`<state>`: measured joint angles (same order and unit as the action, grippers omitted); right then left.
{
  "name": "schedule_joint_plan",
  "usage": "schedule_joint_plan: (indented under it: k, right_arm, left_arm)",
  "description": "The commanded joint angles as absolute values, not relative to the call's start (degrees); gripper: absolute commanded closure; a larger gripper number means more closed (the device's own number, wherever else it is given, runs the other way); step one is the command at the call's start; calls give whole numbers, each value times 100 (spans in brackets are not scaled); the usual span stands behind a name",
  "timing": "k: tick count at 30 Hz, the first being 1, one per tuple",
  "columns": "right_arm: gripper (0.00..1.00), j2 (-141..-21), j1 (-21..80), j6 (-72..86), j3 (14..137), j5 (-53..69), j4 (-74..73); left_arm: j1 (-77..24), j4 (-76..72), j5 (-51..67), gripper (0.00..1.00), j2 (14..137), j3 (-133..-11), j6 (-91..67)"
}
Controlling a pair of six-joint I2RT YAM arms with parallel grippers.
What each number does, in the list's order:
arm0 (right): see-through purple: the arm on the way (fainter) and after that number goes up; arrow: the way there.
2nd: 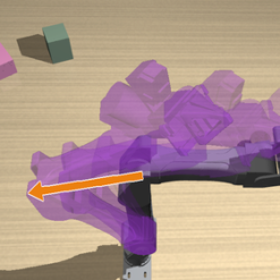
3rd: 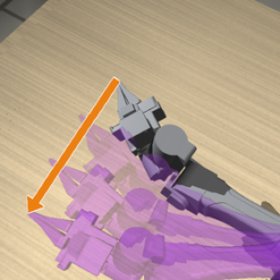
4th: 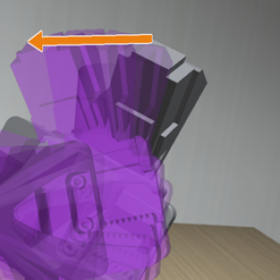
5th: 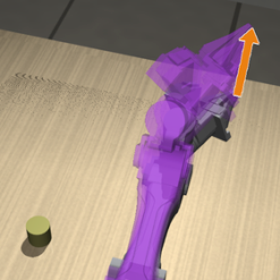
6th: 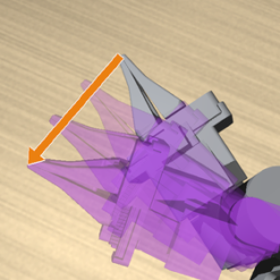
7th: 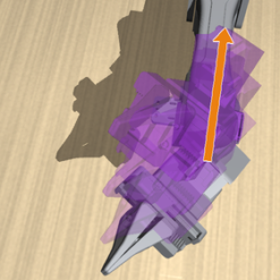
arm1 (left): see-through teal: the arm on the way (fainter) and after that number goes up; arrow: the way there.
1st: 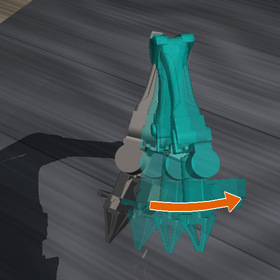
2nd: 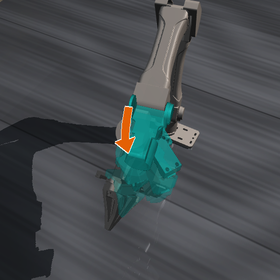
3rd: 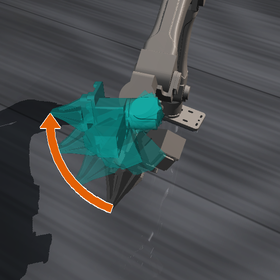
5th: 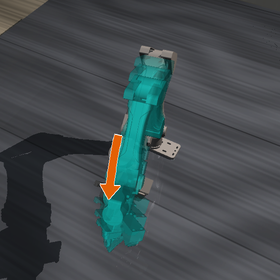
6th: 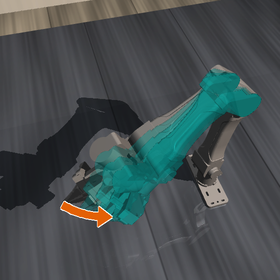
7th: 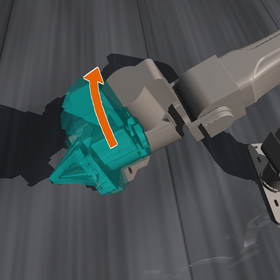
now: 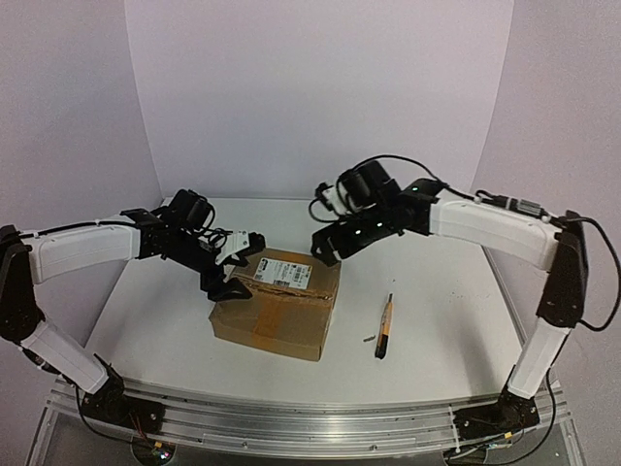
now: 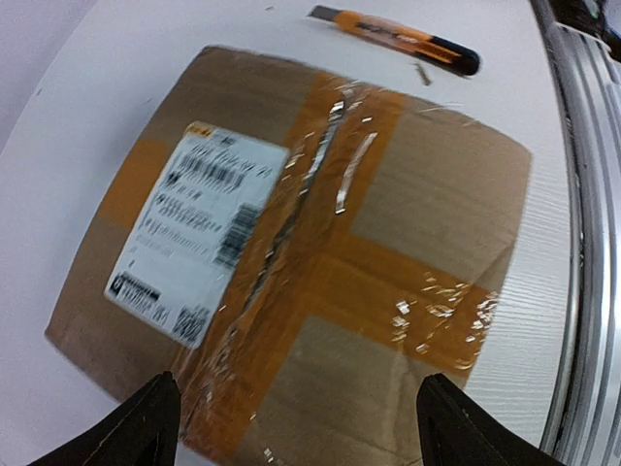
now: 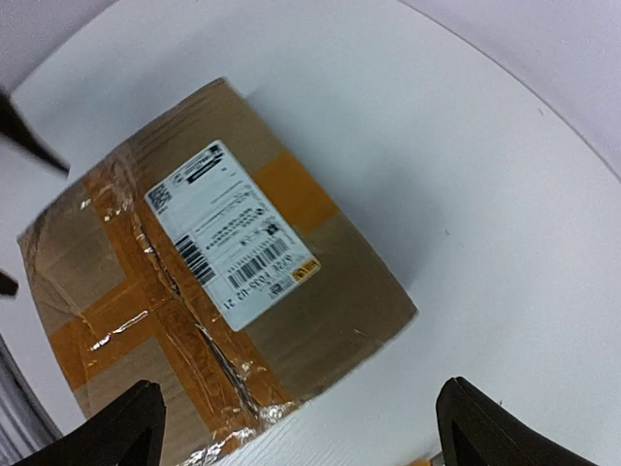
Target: Unpack the express box
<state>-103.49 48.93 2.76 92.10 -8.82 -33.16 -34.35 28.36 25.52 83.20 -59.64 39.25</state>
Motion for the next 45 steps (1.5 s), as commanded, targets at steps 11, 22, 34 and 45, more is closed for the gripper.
schedule_joint_plan:
  k: [11,22,34,45]
  right_arm:
    - [3,-12218,6059,-2654,10269,-2199,-3083]
    - [11,-12602,6071,-2912,10558,-2250,-2856]
    - [16,-13106,6124,-3581,10957,-3004,-2818]
    - [22,-13583,6271,-4602,11102,-3960,-2208]
  left_arm:
    - [-2021,3065,2426,5,8922,-6127,977]
    - [-2039,2716,2805,15,8846,-5315,177]
    - [-2063,2944,2746,36,9363,-5499,53]
    - [-2074,3018,2550,44,9594,-5596,-99]
